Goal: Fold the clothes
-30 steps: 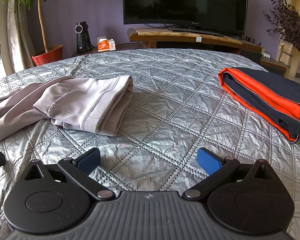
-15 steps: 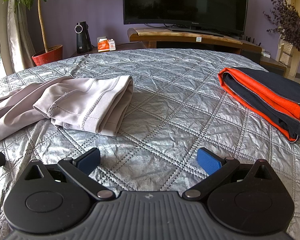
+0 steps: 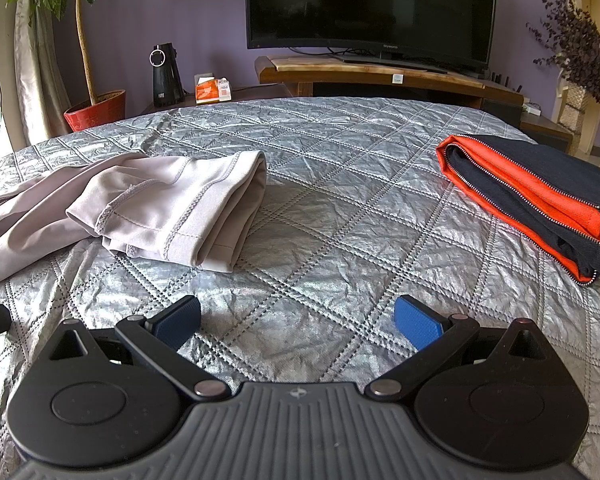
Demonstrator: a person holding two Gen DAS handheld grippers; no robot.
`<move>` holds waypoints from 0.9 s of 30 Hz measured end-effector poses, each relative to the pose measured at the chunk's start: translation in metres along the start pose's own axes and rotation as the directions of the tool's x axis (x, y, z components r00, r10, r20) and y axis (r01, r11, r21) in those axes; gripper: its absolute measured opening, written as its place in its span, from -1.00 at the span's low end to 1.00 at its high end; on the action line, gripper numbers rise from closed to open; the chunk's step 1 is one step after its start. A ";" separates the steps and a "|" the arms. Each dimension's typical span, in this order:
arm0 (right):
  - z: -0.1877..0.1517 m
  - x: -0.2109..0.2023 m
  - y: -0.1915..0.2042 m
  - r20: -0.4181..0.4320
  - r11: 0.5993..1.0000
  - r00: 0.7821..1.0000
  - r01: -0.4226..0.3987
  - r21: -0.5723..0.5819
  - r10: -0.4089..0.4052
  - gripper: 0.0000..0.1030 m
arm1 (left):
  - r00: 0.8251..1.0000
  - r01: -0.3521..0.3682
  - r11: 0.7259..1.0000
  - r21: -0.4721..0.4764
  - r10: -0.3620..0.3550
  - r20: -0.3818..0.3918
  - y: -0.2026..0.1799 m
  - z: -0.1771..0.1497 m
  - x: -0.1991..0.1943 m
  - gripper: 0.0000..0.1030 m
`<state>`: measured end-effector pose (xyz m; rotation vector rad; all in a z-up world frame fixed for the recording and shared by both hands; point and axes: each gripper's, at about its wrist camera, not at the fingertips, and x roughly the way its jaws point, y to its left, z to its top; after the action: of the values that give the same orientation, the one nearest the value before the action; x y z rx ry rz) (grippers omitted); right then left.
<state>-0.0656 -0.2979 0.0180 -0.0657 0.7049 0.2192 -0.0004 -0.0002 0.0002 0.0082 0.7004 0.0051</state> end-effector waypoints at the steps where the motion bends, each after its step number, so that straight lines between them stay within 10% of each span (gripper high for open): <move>1: 0.000 0.000 0.000 0.000 1.000 1.000 0.000 0.000 0.000 1.00 | 1.000 0.000 1.000 0.000 0.000 0.000 0.000 0.000 0.000 1.00; 27: -0.001 -0.002 0.000 0.000 1.000 1.000 0.000 0.000 0.000 1.00 | 1.000 0.000 1.000 0.000 0.000 0.000 0.000 0.000 0.000 1.00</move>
<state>-0.0677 -0.2985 0.0186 -0.0651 0.7046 0.2193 -0.0003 -0.0004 0.0003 0.0086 0.7009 0.0054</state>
